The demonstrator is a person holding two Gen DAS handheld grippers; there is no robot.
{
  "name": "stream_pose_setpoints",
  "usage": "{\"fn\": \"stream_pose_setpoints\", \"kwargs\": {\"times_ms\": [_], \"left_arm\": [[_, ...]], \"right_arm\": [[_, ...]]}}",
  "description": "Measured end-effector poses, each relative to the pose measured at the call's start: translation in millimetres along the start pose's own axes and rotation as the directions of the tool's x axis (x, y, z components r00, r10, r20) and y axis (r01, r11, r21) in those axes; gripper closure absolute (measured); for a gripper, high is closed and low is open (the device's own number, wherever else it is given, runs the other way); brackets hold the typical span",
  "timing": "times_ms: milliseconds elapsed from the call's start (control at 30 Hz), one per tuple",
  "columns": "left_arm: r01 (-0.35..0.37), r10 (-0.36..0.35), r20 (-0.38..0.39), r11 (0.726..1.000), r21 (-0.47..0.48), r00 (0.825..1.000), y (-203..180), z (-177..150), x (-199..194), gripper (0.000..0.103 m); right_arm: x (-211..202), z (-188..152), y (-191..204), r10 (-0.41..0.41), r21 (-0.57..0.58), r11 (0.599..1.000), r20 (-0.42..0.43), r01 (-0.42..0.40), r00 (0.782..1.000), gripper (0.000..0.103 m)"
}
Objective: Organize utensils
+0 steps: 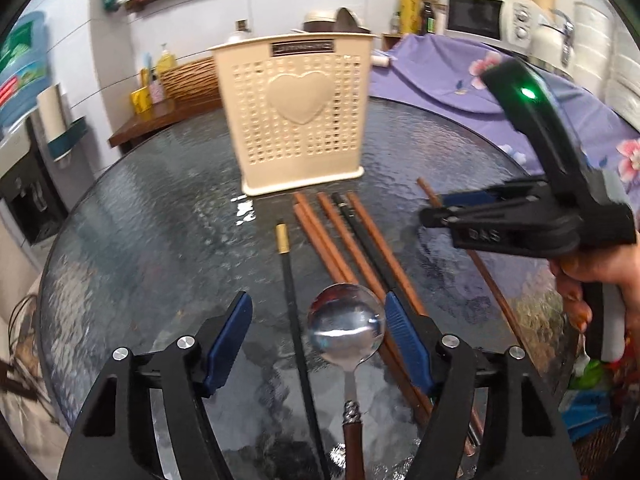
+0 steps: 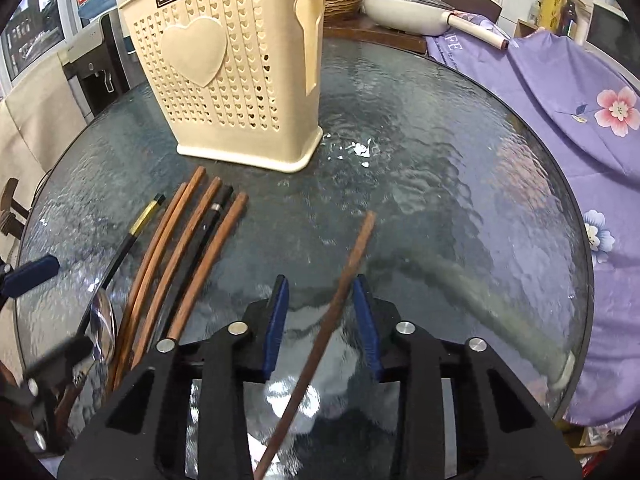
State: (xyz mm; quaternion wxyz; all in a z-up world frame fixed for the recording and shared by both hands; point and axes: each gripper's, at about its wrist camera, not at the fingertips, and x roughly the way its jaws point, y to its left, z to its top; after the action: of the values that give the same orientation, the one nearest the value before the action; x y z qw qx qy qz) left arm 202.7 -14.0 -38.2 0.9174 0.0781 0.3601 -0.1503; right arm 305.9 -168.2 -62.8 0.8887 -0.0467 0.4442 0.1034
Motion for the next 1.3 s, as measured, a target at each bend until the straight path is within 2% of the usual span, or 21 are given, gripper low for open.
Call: {"fn": "stream_pose_setpoints", "kwargs": {"times_ms": [67, 233, 333, 500, 833, 1100, 1300], "left_arm": [[0.031, -0.031, -0.014, 0.999, 0.032, 0.999, -4, 2, 5, 0.037], [0.036, -0.033, -0.034, 0.994, 0.098, 0.999, -9, 2, 19, 0.041], [0.074, -0.069, -0.057, 0.993, 0.088, 0.996, -6, 3, 25, 0.046], [0.083, -0.075, -0.082, 0.992, 0.099, 0.994, -4, 4, 30, 0.057], [0.075, -0.069, -0.086, 0.995, 0.067, 0.994, -5, 4, 27, 0.058], [0.060, -0.060, -0.009, 0.997, 0.048, 0.998, -2, 13, 11, 0.058], [0.046, -0.047, 0.074, 0.999, 0.024, 0.996, 5, 23, -3, 0.058]], "right_arm": [[2, 3, 2, -0.001, -0.007, 1.000, -0.003, 0.001, 1.000, 0.077], [3, 7, 4, 0.008, -0.018, 1.000, -0.013, -0.008, 1.000, 0.084], [4, 8, 4, 0.009, -0.019, 1.000, -0.019, -0.009, 1.000, 0.086], [6, 11, 3, 0.014, -0.013, 1.000, -0.024, -0.014, 1.000, 0.089], [7, 12, 1, 0.018, 0.001, 1.000, -0.016, -0.018, 1.000, 0.094], [8, 15, -6, 0.041, 0.024, 0.999, -0.005, -0.041, 0.999, 0.096], [-10, 23, -13, 0.075, 0.050, 0.996, 0.065, -0.078, 0.995, 0.096]]}}
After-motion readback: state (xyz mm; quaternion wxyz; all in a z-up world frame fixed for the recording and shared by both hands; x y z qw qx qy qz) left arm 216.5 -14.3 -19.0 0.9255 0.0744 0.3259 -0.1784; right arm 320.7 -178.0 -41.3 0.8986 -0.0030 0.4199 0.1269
